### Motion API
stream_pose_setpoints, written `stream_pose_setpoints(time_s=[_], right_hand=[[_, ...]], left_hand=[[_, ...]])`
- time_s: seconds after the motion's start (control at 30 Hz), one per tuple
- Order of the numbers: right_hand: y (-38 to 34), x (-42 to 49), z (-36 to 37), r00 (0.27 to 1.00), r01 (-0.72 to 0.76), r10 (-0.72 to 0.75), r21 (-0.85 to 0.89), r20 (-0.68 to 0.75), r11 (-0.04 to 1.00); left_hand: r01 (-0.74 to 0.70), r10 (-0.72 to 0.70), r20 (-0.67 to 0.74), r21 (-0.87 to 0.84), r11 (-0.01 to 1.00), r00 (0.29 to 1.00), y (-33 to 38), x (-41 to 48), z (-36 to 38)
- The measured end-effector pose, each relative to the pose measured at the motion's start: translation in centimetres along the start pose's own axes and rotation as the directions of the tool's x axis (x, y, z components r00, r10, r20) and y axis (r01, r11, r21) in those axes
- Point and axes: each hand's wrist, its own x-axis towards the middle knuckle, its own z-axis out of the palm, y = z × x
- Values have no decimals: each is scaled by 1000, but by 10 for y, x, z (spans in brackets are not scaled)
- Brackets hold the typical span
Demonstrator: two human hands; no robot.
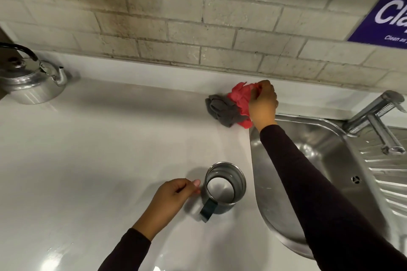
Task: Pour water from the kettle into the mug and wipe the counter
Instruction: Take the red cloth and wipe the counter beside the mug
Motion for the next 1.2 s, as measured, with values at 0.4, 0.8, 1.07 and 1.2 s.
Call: stream_pose_setpoints(time_s=[0.4, 0.8, 1.07, 1.2], right_hand=[[-1, -86, -116, 994, -8, 50, 372, -101, 928], [48, -240, -87, 901, -433, 351, 470, 256, 769], [42, -261, -72, 974, -96, 94, -2, 208, 995], [39, -263, -53, 933, 139, -41, -253, 358, 957]], left_hand=[[120, -61, 407, -121, 985, 911, -1, -18, 24], [95, 24, 339, -330, 939, 941, -21, -16, 36], [-55, 132, 235, -308, 950, 963, -2, -10, 4], [-65, 123, 167, -319, 946, 978, 1, -12, -12]])
